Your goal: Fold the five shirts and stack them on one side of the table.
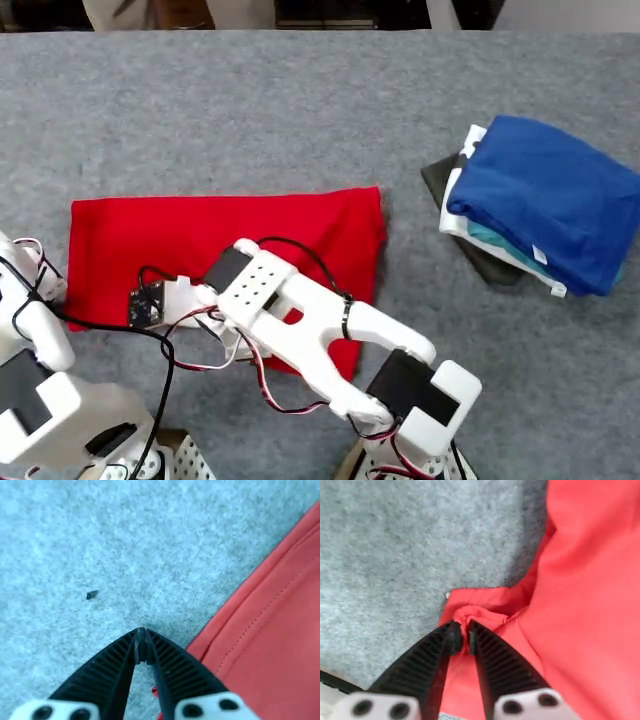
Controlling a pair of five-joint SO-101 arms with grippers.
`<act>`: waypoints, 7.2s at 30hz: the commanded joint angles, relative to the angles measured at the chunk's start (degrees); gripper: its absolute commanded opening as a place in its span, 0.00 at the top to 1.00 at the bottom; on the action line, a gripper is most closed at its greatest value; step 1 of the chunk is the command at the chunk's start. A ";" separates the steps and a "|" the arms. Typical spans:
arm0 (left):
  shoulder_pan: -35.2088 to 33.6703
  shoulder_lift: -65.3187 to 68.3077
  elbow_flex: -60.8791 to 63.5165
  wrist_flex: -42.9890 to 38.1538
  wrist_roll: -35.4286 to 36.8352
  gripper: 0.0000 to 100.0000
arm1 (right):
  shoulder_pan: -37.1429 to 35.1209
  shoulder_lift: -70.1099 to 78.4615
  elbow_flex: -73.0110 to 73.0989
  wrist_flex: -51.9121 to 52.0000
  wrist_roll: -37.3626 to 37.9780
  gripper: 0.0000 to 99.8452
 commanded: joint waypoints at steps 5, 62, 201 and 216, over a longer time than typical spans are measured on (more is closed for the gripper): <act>-0.18 -2.24 -1.32 -0.79 0.35 0.98 | -0.75 -0.13 1.10 -2.46 -0.09 0.98; 2.81 -2.24 -2.64 -0.79 8.00 0.98 | 1.71 -12.35 20.53 -19.08 -2.73 0.87; 2.20 -3.38 -2.29 -10.90 13.19 0.98 | 32.22 -48.40 8.66 -9.14 -1.93 0.83; 3.43 -13.76 -7.91 -11.43 13.19 0.98 | 32.13 -60.53 20.62 -22.15 -1.67 0.83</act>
